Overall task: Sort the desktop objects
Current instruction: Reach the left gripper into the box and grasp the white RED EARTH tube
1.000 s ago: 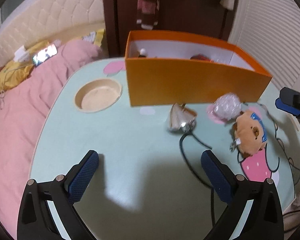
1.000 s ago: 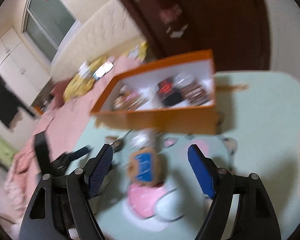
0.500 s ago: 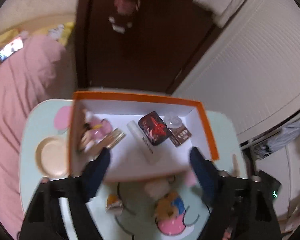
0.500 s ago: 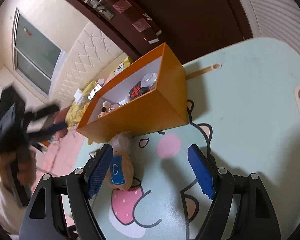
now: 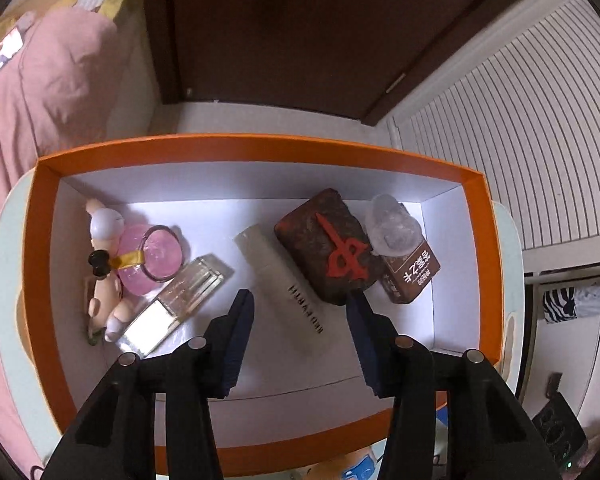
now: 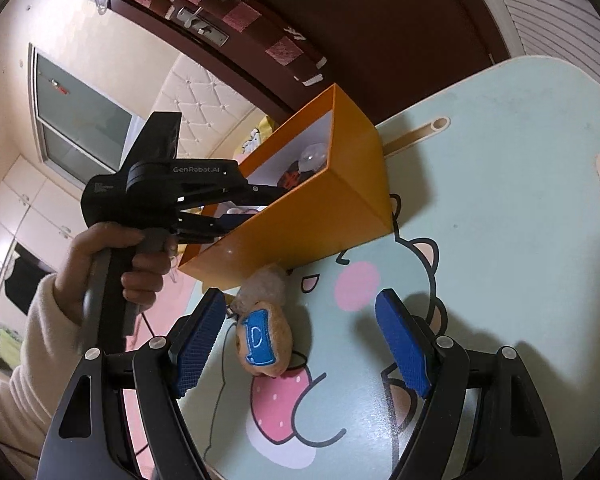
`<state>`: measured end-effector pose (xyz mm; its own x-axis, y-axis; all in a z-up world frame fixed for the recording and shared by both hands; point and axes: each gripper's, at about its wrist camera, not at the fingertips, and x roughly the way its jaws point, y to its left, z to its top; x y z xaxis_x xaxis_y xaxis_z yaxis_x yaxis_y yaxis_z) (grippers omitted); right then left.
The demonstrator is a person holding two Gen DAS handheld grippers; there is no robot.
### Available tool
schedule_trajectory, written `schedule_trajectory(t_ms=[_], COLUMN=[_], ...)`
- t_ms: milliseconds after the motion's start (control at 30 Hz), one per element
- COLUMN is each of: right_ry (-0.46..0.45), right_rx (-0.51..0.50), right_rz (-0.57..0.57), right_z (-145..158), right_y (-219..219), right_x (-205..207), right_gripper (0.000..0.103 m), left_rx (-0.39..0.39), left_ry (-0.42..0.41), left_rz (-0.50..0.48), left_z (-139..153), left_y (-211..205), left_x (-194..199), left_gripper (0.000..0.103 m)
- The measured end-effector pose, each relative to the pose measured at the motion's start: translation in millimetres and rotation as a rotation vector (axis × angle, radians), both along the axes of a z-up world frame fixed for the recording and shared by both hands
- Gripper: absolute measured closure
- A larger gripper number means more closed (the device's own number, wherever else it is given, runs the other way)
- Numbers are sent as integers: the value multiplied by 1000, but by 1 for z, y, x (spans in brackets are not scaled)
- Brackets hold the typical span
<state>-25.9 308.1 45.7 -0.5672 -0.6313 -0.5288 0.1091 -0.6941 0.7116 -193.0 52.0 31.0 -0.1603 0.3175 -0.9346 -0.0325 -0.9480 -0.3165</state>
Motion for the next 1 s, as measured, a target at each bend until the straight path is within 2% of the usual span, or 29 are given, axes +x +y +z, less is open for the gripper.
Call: schedule_trajectory(t_ms=[133, 300, 433, 533, 633, 667, 733, 833, 900, 933, 1000], right_ry=[-12, -15, -11, -15, -20, -22, -23, -20, -18, -19, -23], right_rx=[-19, -20, -17, -26, -25, -24, -25, -27, -28, -30, -33], right_rz=[-3, -2, 0, 1, 2, 2, 2, 6, 8, 9, 12], right_z=[-2, -3, -3, -4, -4, -4, -4, -3, -3, -3, -4], right_y=[1, -2, -4, -5, -6, -6, -6, -6, -6, -7, -8], right_x=[0, -2, -3, -4, -6, -5, -5, -4, -3, -3, -4], right_gripper=[25, 25, 25, 25, 25, 25, 25, 25, 25, 25, 25], left_rx=[11, -45, -5, 18, 9, 6, -35, -42, -41, -41, -32], left_ry=[-10, 6, -2, 7, -1, 0, 6, 5, -9, -16, -19], left_rz=[17, 29, 71, 50, 29, 23, -12, -25, 0, 14, 17], left_z=[-3, -8, -12, -9, -11, -11, -12, -11, -12, -12, -12], left_y=[-9, -15, -22, -10, 1, 2, 5, -3, -11, -15, -15], left_x=[4, 1, 0, -2, -6, -7, -6, -2, -2, -3, -3], left_gripper=[54, 55, 56, 56, 55, 59, 81, 83, 79, 68, 62])
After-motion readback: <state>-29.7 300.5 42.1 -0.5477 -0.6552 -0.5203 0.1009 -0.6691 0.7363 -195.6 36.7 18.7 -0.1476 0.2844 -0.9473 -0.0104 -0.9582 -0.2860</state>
